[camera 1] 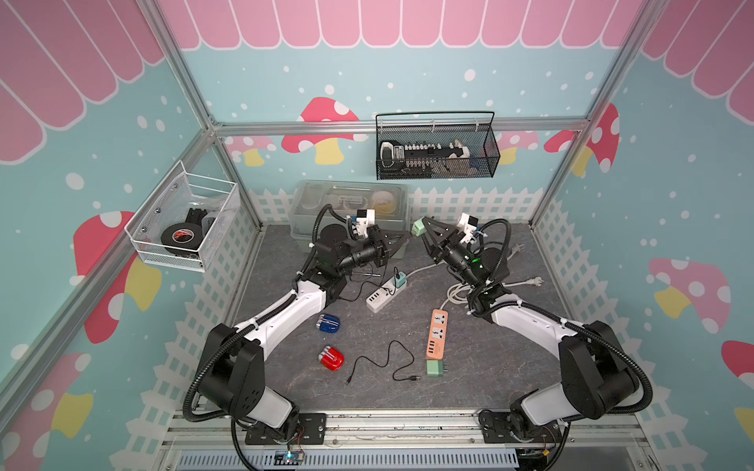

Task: Charge the electric shaver
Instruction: Insert the charging cable into the plug.

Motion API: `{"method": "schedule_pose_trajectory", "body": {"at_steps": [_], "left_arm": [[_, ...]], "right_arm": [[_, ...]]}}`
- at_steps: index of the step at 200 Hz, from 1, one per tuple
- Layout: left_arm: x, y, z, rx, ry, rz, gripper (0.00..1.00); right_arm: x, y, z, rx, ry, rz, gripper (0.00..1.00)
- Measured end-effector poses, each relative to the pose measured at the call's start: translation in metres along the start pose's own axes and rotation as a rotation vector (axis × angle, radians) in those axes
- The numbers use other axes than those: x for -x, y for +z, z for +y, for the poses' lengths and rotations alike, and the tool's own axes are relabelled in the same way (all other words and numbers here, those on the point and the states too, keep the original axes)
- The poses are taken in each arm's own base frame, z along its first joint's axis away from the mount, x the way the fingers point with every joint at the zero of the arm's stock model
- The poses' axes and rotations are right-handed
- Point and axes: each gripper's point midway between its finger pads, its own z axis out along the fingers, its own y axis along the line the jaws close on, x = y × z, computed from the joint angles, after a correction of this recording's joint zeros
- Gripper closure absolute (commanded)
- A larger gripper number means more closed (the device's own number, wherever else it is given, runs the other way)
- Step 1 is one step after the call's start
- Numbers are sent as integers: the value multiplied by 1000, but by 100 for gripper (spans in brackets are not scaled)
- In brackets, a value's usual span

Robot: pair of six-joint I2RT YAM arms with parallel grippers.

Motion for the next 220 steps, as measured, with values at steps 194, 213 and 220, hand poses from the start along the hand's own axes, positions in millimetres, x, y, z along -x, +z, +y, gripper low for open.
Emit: {"method": "schedule_pose_trajectory", "body": {"at_steps": [194,213,220], "left_arm": [[10,10,10,36,-23,-30,100],[10,11,12,42,-27,-32,92],[10,11,14,46,-30,-32,80]], "right_arm": [[1,6,-12,-72,38,-69,100],[1,5,-16,-90,42,-80,100],[1,5,-17,-99,44,-84,100]]}}
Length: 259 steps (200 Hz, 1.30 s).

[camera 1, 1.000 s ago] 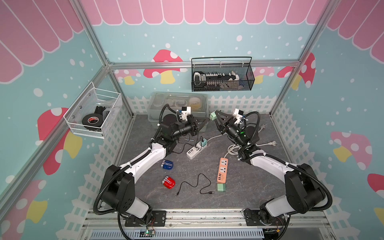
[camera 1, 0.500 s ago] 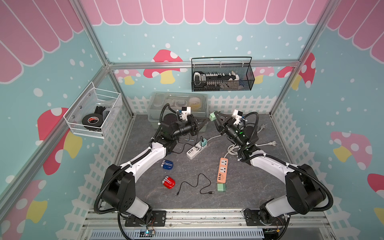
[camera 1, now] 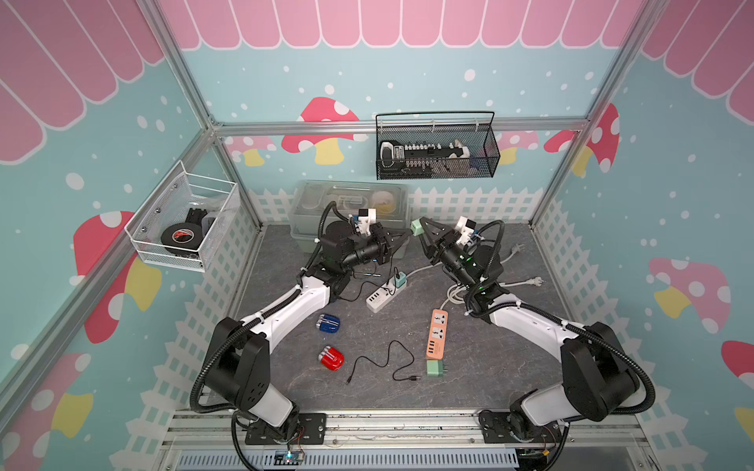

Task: Charge the electric shaver
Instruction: Insert the charging cable into the plug, then insert the plug into the socket.

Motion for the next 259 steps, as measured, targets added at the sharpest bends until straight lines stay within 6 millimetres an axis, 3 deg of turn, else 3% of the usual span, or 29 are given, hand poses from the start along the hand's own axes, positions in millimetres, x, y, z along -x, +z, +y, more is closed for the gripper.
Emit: {"method": "schedule_pose_trajectory", "body": {"at_steps": [21,41,105,122,142,168,215,259], "left_arm": [[-2,-2,4,29,6,-3,52],[-2,-14,6,100,45,-34,43],[-13,-100,-34,327,394,-176,41],[-18,-120,-32,378,455,-196,41],[-27,-135,-21,425,496,-189,41],[-36,-137,0,491,544,-141,37],[-32,-132,17,570,746,-89,33],[-31,-109,36,563,851,-28,32]], "right_arm": [[-7,-5,-5,-59,7,7,100],[-12,-12,-10,-127,19,9,100],[-14,-29,-62,-385,185,-40,100],[-15,-23,-59,-405,206,-34,100],[-22,-5,-36,-369,220,3,100],[-43,6,-21,-350,244,69,100],[-66,-3,-47,-468,317,138,100],[-75,-7,-54,-508,368,175,100]]}}
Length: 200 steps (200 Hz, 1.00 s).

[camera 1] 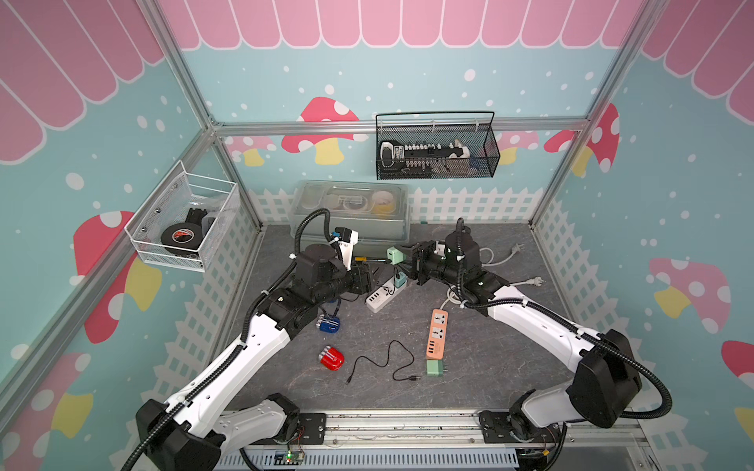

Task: Charge the electric shaver
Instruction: Insert the plug into the socket.

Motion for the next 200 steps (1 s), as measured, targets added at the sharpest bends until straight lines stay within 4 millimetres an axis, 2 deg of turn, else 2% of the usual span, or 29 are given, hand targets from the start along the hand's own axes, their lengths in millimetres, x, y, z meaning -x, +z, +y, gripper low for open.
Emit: {"method": "schedule_pose_trajectory", "body": {"at_steps": [26,57,95,124,180,191,200], "left_arm": [[-7,19,0,-11,16,20,31],[-5,32,-2,-30,22,9,33],[-6,43,-6,-60,24,12,46],[-6,45,-8,-74,24,12,51],[4,44,-12,-86,22,-19,50],[4,44,-13,-87,21,-22,53],[5,45,-13,-88,19,-23,59]], "right_arm": [[-3,0,-2,-8,19,20,100],[-6,1,-5,-22,38,35,100],[-7,1,-5,-23,63,42,100],[-7,1,-4,-20,74,43,100],[-6,2,-7,-14,81,46,100],[-5,2,-11,-22,84,43,100],[-4,3,-14,-28,87,41,100]]}}
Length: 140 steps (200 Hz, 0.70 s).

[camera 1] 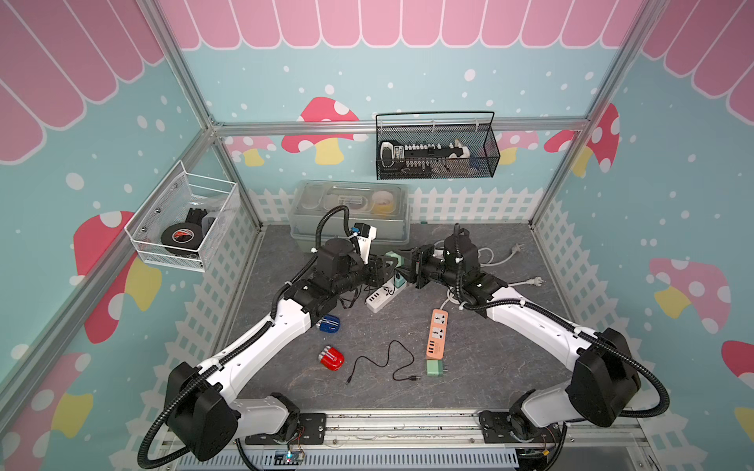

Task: Charge the electric shaver
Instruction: Insert the plug into the socket.

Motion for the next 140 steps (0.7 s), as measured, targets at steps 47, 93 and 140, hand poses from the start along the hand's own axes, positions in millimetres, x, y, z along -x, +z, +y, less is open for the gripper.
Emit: {"method": "schedule_pose_trajectory", "body": {"at_steps": [47,93,140], "left_arm": [[-3,4,-2,-21,-13,16,64],[-6,4,-1,-17,-16,26,59],[-7,5,-1,-14,-14,31,60]], "right_arm": [[2,0,-5,-4,3,-10,100],[2,0,1,27,-5,-16,100],[0,-1,6,47,-13,-10,100]]}}
